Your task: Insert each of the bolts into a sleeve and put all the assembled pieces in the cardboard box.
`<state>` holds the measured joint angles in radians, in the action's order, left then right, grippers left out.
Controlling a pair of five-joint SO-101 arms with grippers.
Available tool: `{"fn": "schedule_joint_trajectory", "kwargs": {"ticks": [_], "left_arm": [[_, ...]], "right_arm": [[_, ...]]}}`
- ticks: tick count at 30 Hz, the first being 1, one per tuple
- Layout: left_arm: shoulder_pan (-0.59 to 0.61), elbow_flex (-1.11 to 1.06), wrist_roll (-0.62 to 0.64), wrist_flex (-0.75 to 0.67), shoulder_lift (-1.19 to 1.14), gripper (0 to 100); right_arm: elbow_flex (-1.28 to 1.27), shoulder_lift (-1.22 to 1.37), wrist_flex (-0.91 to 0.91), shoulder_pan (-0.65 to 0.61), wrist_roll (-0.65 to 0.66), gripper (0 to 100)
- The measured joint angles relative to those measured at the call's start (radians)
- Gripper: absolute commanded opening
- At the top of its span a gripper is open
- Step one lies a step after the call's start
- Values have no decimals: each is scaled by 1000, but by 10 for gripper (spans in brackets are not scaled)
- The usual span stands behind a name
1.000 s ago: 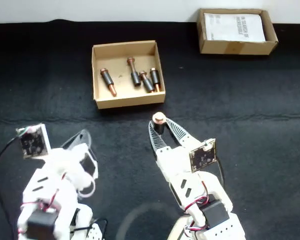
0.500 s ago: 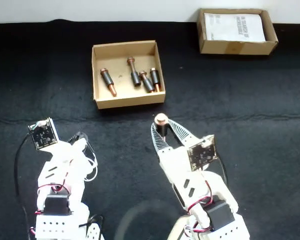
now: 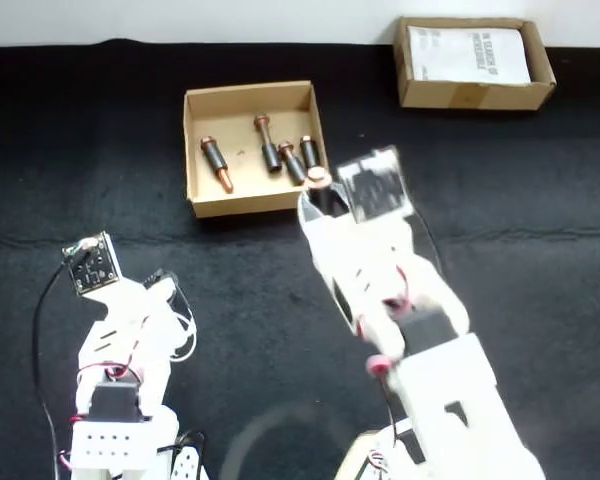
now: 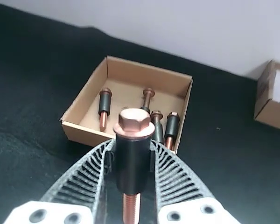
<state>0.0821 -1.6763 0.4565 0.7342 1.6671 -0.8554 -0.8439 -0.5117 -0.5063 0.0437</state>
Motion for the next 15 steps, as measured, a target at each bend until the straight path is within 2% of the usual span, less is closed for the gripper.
{"fn": "schedule_joint_trajectory", "kwargs": {"ticks": [7, 11, 15], "left_arm": [[6, 0, 0, -40, -51, 9], [18, 0, 0, -52, -51, 9], [18, 0, 0, -52, -51, 9]], "right_arm": [[359, 456, 0, 2, -180, 8], [555, 703, 0, 2, -230, 8], [763, 942, -84, 2, -241, 8]]}}
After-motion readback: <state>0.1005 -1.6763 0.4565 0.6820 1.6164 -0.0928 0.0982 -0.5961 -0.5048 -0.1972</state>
